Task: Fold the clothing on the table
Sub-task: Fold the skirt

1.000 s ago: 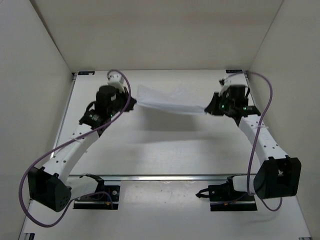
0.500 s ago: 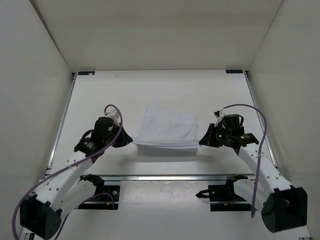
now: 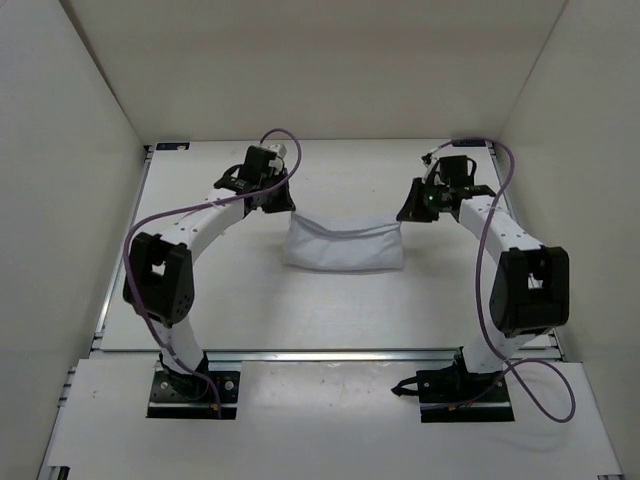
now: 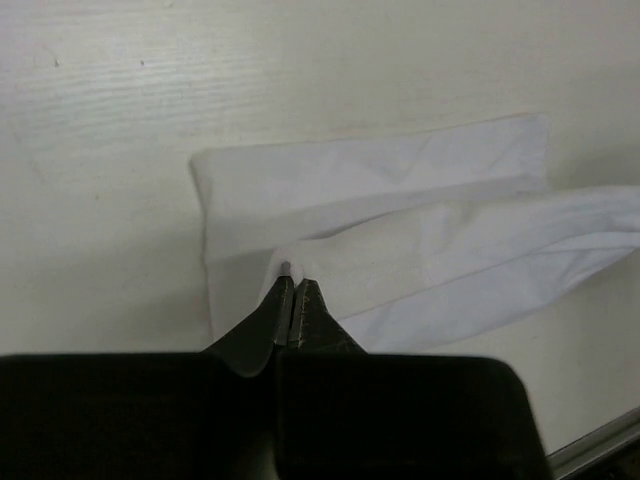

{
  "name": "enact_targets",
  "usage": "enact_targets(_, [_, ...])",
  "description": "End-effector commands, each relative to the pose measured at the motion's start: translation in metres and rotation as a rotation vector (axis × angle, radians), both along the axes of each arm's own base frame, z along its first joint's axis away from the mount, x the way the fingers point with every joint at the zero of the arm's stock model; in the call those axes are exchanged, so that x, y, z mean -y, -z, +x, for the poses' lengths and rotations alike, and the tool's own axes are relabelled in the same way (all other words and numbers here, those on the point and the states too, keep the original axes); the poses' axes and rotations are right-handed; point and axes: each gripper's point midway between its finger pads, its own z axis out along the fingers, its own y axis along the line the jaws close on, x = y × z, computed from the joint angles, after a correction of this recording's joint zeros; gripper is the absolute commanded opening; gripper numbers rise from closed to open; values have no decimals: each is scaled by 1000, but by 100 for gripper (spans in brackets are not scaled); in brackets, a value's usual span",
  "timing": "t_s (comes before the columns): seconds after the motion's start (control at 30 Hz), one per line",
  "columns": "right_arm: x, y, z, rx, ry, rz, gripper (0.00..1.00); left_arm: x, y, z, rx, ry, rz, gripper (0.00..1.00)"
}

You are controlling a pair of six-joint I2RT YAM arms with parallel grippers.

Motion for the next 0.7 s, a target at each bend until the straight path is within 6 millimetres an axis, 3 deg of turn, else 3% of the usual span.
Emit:
enact_targets(0.0, [6, -6, 46, 82, -11, -18, 6, -8, -9, 34, 48, -29, 33, 0])
enact_targets(0.03, [6, -2, 56, 65, -13, -12, 5, -9, 9, 36, -1, -34, 49, 0])
enact_targets(0.1, [2, 1, 73, 53, -28, -6, 4, -17, 18, 49, -31, -67, 56, 0])
enact_targets(0.13, [1, 18, 72, -6, -33, -14, 1, -16, 34, 45, -75, -59, 74, 0])
enact_targets(0.17, [-2, 17, 76, -11, -45, -23, 0, -19, 43, 47, -92, -70, 86, 0])
enact_targets(0.2, [-1, 32, 78, -45, -49, -37, 0, -19, 44, 48, -91, -70, 93, 0])
enact_targets(0.33, [-7, 54, 80, -118, -68, -65, 0, -27, 67, 38, -133, -92, 112, 0])
enact_targets(0.43, [0, 54, 79, -105, -47, -71, 0, -37, 77, 29, -150, -118, 78, 0])
enact_targets(0.6, [13, 38, 87, -66, -6, -29, 0, -51, 76, 26, -164, -153, 52, 0])
enact_targets(0.67, [17, 24, 96, -29, -9, -15, 1, -52, 65, 30, -138, -154, 43, 0])
